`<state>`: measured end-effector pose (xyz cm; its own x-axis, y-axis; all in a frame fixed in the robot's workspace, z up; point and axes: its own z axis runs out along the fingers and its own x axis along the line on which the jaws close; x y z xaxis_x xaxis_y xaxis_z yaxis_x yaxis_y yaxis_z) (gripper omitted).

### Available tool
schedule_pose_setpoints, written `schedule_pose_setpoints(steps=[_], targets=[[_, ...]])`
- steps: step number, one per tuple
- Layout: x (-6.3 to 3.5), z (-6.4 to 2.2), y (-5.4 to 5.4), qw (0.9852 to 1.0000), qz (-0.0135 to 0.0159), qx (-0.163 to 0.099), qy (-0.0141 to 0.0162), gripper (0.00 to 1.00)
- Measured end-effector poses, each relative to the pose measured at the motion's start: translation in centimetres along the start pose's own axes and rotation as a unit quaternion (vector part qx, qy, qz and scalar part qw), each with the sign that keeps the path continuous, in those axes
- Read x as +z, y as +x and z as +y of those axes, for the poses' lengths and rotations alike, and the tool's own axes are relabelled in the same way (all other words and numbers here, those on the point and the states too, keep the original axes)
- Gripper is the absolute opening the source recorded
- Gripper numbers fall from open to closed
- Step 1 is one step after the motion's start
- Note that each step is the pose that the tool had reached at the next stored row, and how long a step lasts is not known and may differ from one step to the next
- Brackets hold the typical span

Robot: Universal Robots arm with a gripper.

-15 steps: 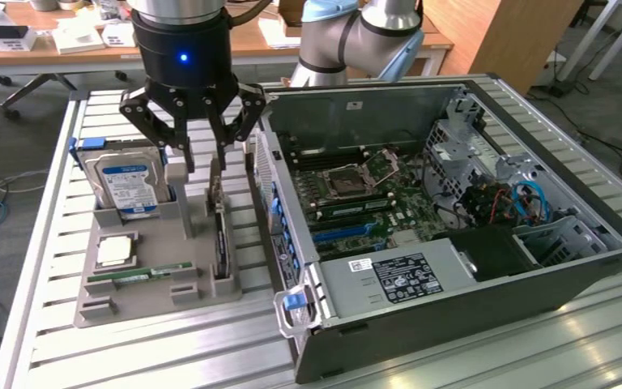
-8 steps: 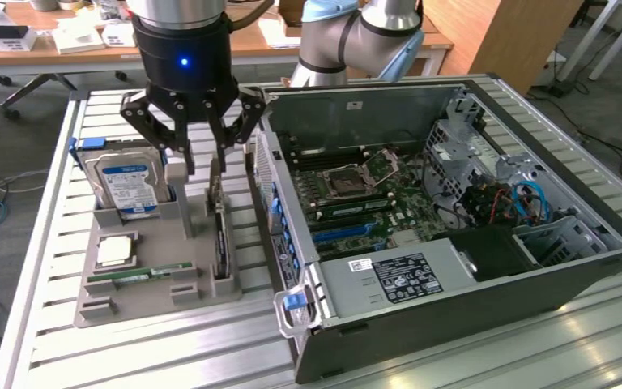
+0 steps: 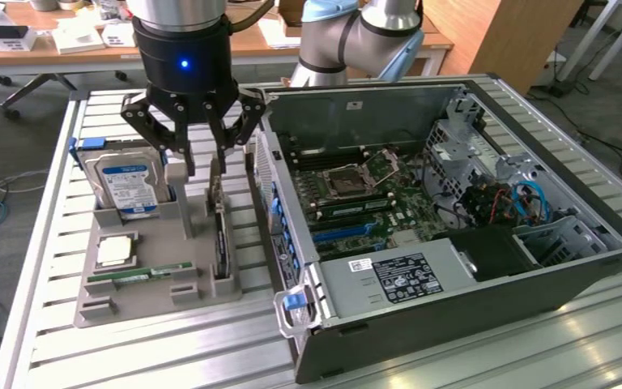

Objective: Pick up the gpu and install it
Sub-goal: 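Pick up the gpu and move the gpu toward the slot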

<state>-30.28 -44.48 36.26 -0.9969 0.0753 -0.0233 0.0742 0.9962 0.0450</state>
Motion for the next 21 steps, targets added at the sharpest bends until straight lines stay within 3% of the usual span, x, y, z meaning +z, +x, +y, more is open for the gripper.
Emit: schedule_pose_setpoints(steps=[15,21], targets=[[0.36,-0.02,0.01,1.0,0.0,0.0,0.0,0.41],[1.01,-0.05,0.02,1.0,0.0,0.0,-0.0001,0.41]])
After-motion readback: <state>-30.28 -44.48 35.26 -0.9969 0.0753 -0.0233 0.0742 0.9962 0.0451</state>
